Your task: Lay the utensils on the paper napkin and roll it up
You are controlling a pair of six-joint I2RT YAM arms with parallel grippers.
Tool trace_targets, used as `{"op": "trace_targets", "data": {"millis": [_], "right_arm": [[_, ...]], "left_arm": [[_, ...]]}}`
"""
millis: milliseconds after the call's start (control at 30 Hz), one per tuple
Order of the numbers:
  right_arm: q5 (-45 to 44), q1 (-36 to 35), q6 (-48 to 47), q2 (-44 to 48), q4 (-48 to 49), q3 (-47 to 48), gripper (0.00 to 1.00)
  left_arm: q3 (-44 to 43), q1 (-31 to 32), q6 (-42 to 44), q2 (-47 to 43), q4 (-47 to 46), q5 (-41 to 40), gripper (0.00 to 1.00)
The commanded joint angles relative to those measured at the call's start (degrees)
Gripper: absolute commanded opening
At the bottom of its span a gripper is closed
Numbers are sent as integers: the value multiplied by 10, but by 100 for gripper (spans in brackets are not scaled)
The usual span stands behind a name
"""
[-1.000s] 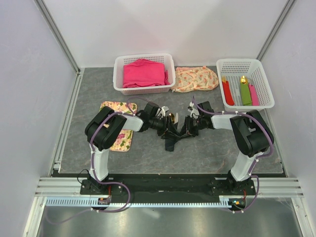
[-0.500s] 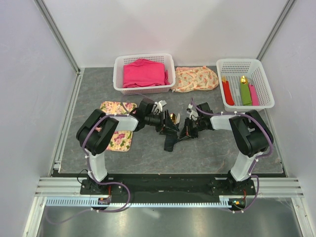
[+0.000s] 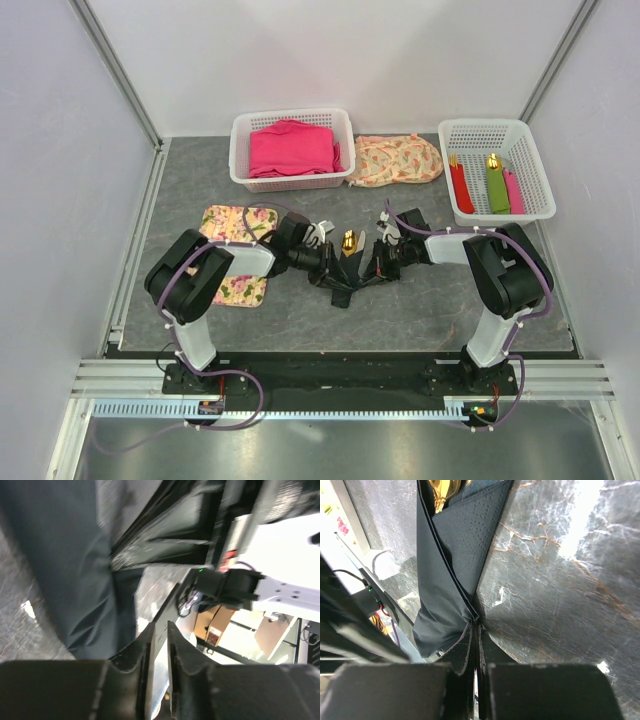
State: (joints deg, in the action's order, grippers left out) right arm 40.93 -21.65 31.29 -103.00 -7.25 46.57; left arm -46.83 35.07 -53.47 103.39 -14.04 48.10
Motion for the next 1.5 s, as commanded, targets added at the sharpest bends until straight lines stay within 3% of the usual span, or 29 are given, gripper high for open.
{"op": "trace_targets", "data": {"millis": [0, 233, 367, 533, 667, 800, 867, 1067, 1300, 1467], "right_arm": [[-55, -7, -19, -6, -24, -18, 0], [-60, -7, -20, -8, -24, -14, 0], [-47, -7, -21, -1, -23, -5, 1], [-45, -7, -20, 29, -19, 12, 44], [-53, -6, -24, 36, -20, 33, 60], [-65, -7, -25, 18, -21, 51, 64], [-66, -8, -25, 6, -19, 59, 63], [-60, -14, -25, -14, -9, 63, 45], [-59, -16, -27, -25, -1, 48, 3], [-67, -16, -28, -36, 0, 37, 0]], "left_arm": [[0, 8, 46, 22, 46, -20, 16], [-5, 8, 84, 59, 98, -32, 3], [-16, 8, 82, 81, 115, -48, 2], [-19, 8, 86, 83, 127, -57, 2], [-22, 8, 88, 85, 133, -61, 2], [-24, 9, 93, 85, 135, -62, 2], [-26, 10, 94, 84, 136, -63, 2], [-29, 11, 94, 86, 137, -66, 2], [-33, 11, 97, 81, 137, -71, 3], [-22, 11, 96, 49, 117, -68, 10]]}}
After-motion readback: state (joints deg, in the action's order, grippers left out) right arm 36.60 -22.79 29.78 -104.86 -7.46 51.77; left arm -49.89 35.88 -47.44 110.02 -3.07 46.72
